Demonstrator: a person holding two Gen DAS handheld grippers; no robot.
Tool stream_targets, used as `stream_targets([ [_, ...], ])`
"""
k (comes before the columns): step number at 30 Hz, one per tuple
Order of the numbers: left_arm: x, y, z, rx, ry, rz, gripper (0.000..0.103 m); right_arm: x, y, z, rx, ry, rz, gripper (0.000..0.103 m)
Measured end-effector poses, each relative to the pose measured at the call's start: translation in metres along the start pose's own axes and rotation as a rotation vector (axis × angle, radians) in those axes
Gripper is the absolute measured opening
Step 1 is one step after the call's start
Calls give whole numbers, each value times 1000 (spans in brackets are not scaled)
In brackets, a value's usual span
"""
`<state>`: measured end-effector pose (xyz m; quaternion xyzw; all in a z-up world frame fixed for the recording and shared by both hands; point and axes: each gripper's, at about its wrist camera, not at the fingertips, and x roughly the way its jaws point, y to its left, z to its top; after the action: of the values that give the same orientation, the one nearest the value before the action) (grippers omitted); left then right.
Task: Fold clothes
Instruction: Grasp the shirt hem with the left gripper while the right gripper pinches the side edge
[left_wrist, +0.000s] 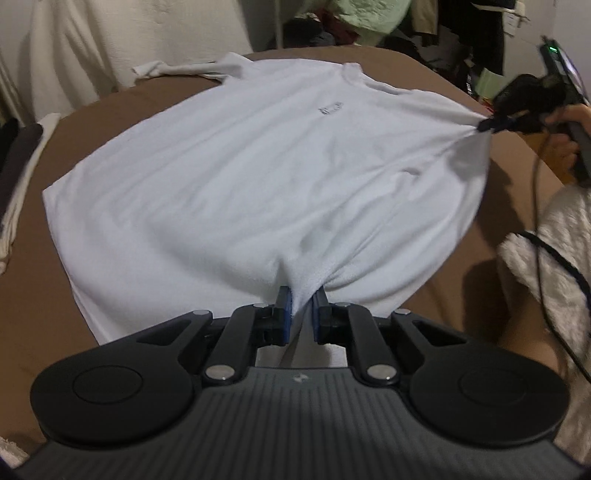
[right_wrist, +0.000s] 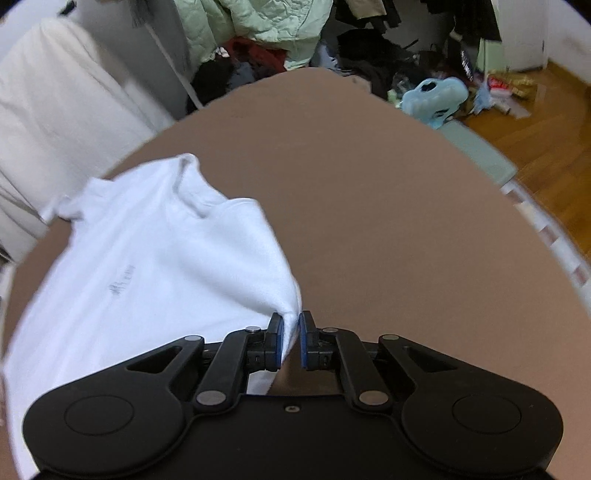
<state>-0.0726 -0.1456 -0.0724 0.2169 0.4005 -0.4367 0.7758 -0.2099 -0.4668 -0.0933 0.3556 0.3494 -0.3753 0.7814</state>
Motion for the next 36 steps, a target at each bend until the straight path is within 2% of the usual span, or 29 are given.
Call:
stream_targets([
  [4,3,-2,-2,-3,22,-15,12,-1,2,-1,-24,-5,3,7],
  [8,11,-5,-5,-10,63,-47,16,-14,7,-3,-59,-57,0,6],
  [10,18,-7,-9,-28,88,-77,26,-18,10,-4,-71,-79,-12,6],
  [12,27,-10,-13,-41,117,-94,49,-19,11,-5,-83,-81,-22,6],
  [13,33,-12,-15,-42,134,-92,53,-18,12,-5,-85,-78,-24,6],
  [17,62,-23,-19,8,182,-19,79,-20,9,-4,-70,-76,-3,6],
  [18,70,-26,-20,22,194,0,81,-21,8,-5,-66,-78,4,6],
  [19,77,-29,-21,36,205,19,81,-22,7,-5,-64,-79,8,6],
  [20,85,-32,-23,49,217,39,60,-22,7,-5,-64,-80,11,6],
  [21,86,-33,-23,60,202,51,30,-22,7,-6,-64,-80,14,6],
  [23,77,-34,-19,77,154,69,13,-21,7,-6,-69,-75,16,6],
  [31,11,-23,5,69,35,35,12,-20,11,-5,-86,-61,-2,6],
  [36,-8,-11,13,8,25,-2,12,-21,16,-6,-108,-58,-23,6],
])
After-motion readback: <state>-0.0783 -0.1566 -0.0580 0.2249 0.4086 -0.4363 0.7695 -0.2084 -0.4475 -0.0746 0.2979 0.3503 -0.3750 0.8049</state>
